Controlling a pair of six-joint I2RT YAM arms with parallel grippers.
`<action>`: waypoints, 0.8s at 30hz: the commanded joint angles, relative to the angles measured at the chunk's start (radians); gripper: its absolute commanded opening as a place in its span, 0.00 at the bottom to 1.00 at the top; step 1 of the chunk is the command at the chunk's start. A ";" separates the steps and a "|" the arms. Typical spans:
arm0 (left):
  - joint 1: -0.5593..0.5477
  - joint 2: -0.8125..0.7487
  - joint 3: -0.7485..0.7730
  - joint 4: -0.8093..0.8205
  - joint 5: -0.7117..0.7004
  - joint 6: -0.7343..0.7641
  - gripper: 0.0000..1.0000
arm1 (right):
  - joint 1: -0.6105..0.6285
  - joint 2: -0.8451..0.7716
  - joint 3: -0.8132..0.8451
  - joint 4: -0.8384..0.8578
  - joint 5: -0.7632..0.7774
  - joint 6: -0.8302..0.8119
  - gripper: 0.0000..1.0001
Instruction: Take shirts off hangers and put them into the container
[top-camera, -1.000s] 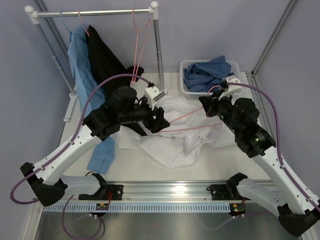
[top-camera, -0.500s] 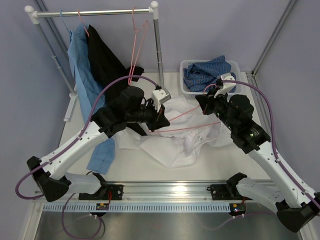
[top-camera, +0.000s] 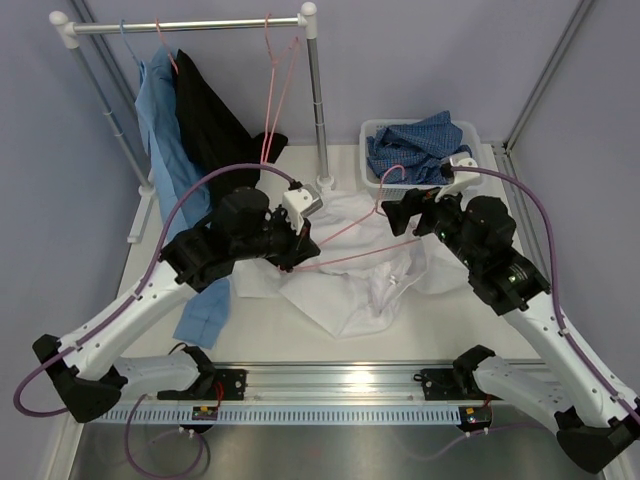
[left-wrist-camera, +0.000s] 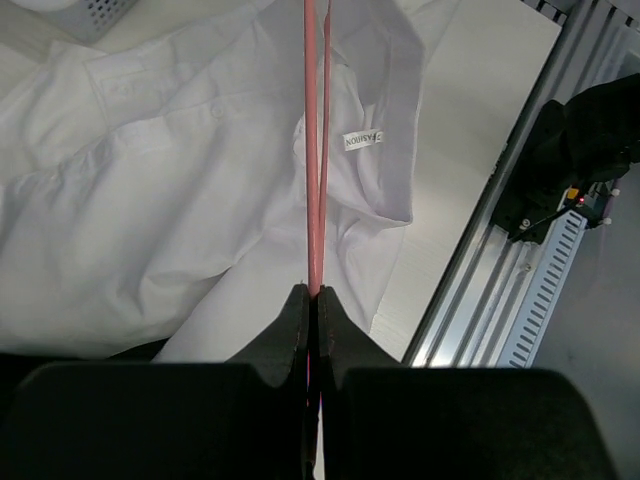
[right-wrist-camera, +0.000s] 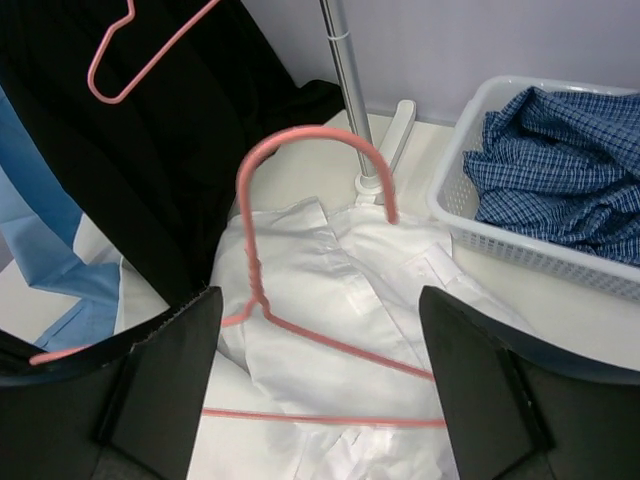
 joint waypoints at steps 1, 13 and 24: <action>0.006 -0.087 -0.016 0.017 -0.091 0.024 0.00 | -0.002 -0.069 -0.016 -0.056 0.054 0.019 0.90; 0.006 -0.262 -0.085 -0.107 -0.158 0.015 0.00 | -0.004 -0.071 -0.161 -0.131 0.201 0.180 0.91; 0.007 -0.451 -0.117 -0.213 -0.661 -0.163 0.00 | -0.002 -0.113 -0.210 -0.136 0.189 0.211 0.94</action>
